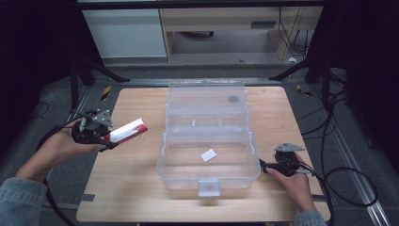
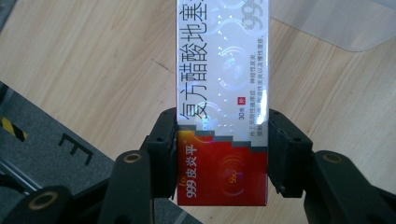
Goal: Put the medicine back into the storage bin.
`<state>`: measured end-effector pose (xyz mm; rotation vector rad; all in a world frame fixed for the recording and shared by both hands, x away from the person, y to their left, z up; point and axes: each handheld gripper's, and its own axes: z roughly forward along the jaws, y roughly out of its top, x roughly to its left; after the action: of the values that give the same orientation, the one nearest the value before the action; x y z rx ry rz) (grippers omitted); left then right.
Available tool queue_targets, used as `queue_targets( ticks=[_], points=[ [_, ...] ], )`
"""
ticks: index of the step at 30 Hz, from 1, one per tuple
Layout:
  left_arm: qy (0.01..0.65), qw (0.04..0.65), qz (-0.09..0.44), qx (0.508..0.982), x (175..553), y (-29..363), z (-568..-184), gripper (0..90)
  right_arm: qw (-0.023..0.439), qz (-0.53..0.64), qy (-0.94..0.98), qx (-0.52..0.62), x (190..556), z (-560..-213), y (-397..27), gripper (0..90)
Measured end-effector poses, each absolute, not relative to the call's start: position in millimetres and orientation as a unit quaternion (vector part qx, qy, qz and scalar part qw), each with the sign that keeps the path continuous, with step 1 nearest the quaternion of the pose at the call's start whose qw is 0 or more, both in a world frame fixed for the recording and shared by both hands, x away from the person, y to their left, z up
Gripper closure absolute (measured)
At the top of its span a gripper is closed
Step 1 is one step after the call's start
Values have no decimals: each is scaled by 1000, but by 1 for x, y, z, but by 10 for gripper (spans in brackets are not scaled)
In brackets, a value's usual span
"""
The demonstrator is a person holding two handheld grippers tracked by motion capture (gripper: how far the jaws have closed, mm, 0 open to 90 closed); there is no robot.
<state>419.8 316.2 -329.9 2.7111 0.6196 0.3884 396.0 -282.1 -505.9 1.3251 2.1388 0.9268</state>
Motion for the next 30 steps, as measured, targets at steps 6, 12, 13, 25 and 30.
queue_targets(
  ticks=[6,12,13,25,30],
  points=[
    [201,169,145,954,416,308,-309,509,228,337,777,481,396,-506,-282,145],
    [180,169,148,958,415,296,-293,510,228,336,776,482,396,-506,-282,145],
    [176,169,149,958,415,292,-290,509,228,336,776,482,396,-506,-282,145],
    [120,164,147,968,424,234,-266,510,228,336,776,482,396,-506,-282,145],
    [91,159,140,973,428,202,-264,509,229,337,776,481,396,-506,-282,145]
  ],
)
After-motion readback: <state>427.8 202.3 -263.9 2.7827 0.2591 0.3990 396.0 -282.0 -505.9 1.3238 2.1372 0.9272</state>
